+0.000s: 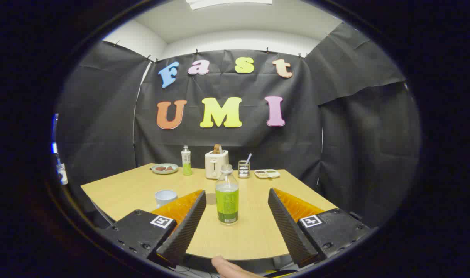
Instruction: Take the bottle from table, then pour the juice into the cup, finally place the bottle on the coaster
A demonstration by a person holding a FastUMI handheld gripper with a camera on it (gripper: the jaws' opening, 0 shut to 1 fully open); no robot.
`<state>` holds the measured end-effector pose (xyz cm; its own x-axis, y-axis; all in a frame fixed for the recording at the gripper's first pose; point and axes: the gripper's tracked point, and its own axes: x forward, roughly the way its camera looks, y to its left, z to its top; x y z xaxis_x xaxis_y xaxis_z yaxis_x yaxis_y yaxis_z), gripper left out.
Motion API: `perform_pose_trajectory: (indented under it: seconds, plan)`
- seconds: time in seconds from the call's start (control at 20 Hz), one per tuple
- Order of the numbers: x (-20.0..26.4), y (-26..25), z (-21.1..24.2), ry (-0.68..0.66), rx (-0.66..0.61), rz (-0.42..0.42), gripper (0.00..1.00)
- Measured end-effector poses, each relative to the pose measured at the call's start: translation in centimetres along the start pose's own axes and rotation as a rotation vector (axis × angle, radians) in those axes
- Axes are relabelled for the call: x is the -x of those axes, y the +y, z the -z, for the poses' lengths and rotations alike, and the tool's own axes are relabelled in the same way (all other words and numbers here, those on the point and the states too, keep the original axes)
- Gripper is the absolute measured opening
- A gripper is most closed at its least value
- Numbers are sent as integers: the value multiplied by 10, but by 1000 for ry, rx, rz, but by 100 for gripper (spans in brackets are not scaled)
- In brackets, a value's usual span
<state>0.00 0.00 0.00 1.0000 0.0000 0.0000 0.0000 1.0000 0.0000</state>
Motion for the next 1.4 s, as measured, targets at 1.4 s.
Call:
perform_pose_trajectory:
  seconds: [1.4]
  plan:
    - [-52,-6,33,26,-52,12,100]
